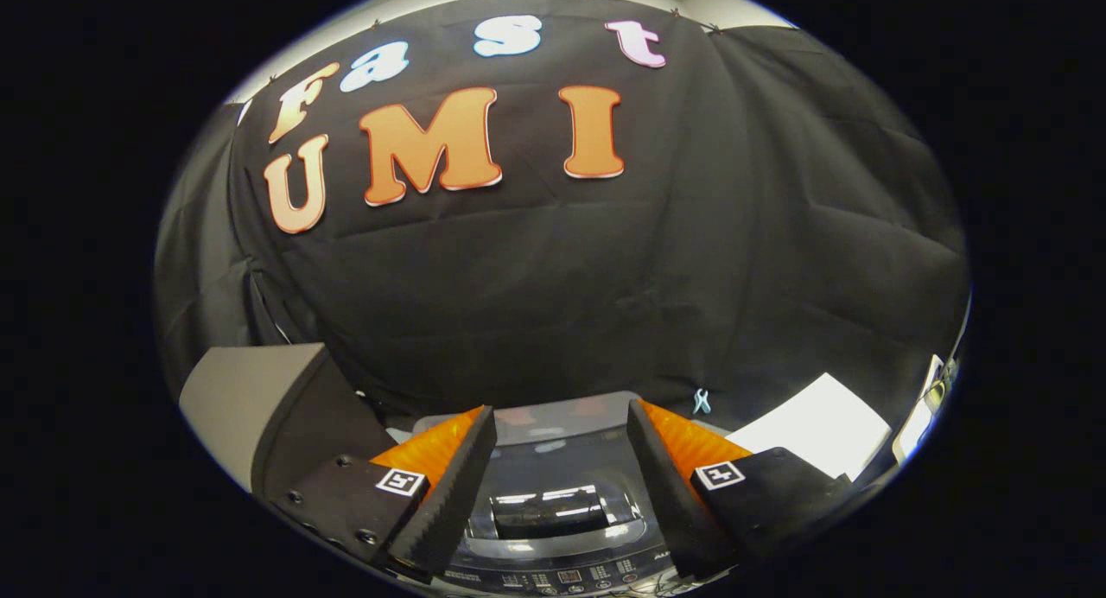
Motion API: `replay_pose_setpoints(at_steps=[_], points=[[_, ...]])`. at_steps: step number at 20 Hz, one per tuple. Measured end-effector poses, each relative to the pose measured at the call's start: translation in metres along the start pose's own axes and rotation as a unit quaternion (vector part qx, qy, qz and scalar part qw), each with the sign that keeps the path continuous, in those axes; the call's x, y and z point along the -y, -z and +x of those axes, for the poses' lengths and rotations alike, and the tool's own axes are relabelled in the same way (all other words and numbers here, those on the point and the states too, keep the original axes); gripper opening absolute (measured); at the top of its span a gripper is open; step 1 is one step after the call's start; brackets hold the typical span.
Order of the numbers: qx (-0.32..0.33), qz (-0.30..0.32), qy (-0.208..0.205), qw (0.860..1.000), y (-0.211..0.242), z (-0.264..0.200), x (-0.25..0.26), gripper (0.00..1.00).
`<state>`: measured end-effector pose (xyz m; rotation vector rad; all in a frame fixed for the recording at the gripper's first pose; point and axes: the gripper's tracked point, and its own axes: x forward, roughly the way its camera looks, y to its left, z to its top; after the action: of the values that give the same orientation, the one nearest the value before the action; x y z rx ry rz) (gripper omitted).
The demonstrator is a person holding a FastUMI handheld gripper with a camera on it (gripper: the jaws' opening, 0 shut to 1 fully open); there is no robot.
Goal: Put the clothes into the washing machine and then close the washing machine lid.
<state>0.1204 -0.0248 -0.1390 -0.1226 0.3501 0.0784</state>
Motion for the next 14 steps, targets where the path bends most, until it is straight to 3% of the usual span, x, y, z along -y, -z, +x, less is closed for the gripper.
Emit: replay_pose_setpoints(at_steps=[14], points=[[0.098, -0.008, -0.002, 0.995, -0.126, -0.03, -0.01, 0.98]])
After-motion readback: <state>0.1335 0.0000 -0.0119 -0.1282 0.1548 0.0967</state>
